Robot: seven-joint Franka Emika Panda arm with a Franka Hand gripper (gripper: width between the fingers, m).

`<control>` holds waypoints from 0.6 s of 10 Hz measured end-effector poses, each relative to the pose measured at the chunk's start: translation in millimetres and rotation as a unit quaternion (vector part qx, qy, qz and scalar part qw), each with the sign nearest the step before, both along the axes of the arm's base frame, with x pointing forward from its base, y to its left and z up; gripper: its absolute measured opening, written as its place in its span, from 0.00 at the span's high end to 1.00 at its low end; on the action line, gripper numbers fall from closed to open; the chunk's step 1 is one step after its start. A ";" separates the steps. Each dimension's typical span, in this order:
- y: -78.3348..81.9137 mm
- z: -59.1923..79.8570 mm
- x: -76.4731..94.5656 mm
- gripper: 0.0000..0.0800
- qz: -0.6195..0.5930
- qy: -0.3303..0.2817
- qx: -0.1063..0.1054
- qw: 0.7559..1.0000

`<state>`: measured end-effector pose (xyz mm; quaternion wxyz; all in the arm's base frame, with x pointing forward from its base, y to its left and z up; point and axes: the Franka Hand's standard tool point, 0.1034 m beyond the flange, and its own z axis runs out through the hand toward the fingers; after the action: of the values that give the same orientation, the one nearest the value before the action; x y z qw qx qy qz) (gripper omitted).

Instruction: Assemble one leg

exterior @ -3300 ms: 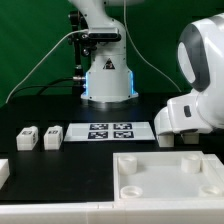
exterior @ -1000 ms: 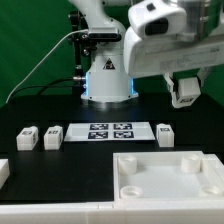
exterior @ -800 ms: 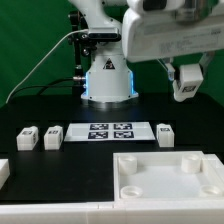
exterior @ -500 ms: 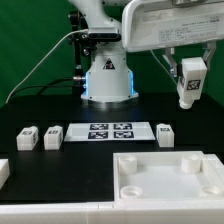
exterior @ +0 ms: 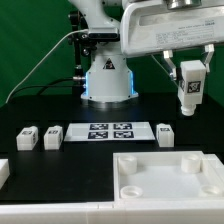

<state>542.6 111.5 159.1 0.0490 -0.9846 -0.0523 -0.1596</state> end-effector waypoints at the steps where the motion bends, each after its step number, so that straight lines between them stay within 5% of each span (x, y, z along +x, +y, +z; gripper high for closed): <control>1: -2.7 -8.6 25.5 0.63 0.013 -0.005 0.000 1.000; 3: -4.1 -14.6 66.5 0.63 0.009 -0.040 0.013 0.999; 6: 3.3 -20.7 69.4 0.63 0.013 -0.059 0.017 0.998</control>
Offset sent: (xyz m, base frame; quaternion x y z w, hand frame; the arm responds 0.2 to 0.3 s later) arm 0.0342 0.0147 -0.0253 -0.0517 0.1437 -0.0223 0.9880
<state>611.9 114.8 138.4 0.0642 -0.9716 -0.0655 -0.2179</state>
